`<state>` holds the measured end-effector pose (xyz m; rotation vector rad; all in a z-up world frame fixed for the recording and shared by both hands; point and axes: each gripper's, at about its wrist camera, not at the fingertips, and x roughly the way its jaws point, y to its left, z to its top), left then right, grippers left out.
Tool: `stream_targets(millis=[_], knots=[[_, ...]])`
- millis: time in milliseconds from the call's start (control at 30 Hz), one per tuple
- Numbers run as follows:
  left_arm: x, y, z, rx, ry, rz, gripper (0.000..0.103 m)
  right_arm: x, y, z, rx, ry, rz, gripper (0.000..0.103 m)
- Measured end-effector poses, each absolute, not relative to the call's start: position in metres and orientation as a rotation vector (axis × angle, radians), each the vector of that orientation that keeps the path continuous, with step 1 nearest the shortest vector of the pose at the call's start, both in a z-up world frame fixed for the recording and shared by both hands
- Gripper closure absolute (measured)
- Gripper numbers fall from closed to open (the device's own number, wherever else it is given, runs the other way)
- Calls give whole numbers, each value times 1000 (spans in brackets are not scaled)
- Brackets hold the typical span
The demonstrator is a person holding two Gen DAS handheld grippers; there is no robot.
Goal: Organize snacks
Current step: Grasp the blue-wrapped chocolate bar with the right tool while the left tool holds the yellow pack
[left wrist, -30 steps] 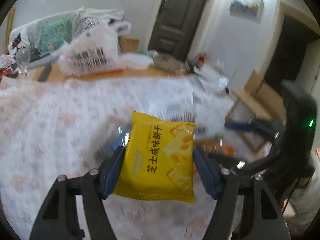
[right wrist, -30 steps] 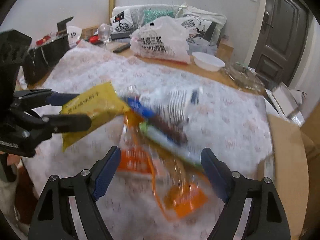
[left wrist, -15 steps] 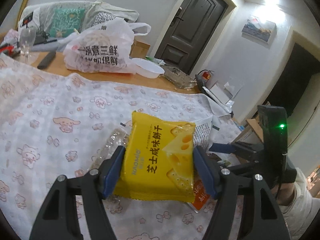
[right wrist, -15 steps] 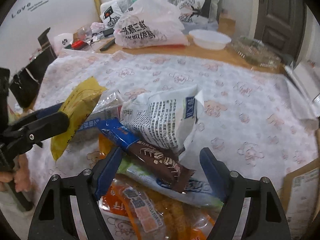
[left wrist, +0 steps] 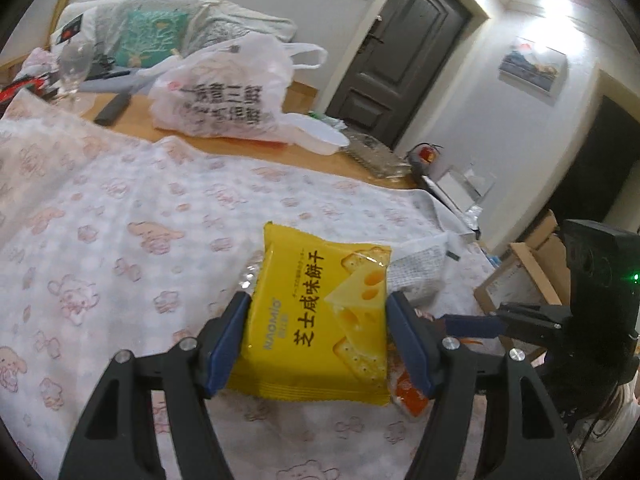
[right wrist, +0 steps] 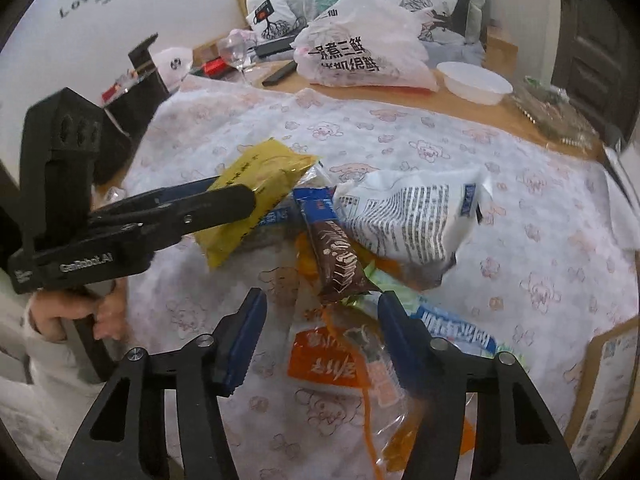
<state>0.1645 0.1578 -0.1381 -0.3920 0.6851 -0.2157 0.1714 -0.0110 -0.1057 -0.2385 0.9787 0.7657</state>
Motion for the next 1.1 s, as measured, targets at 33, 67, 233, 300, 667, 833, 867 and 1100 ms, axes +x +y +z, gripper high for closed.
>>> stream_targets(millis=[33,67,233,300,667,833,867,1100], knots=[[164,160,-139,-395,687,-205,36,174,-9,-106,-248,975,760,50],[163,162,-140,-397,687,-197,36,178,-6,-107,-269,964,742,50],[161,172,-143,-425,684,-158,36,184,9,-107,-385,904,720,50],[160,176,-143,-438,680,-150,36,186,12,-106,-390,902,736,50],[166,186,-152,-478,702,-107,36,202,38,-122,-426,957,738,55],[164,187,-152,-481,701,-108,36,199,41,-121,-388,958,748,85],[164,187,-152,-481,701,-107,36,194,42,-118,-409,939,737,89],[161,187,-151,-481,698,-114,36,168,40,-110,-398,959,797,93]])
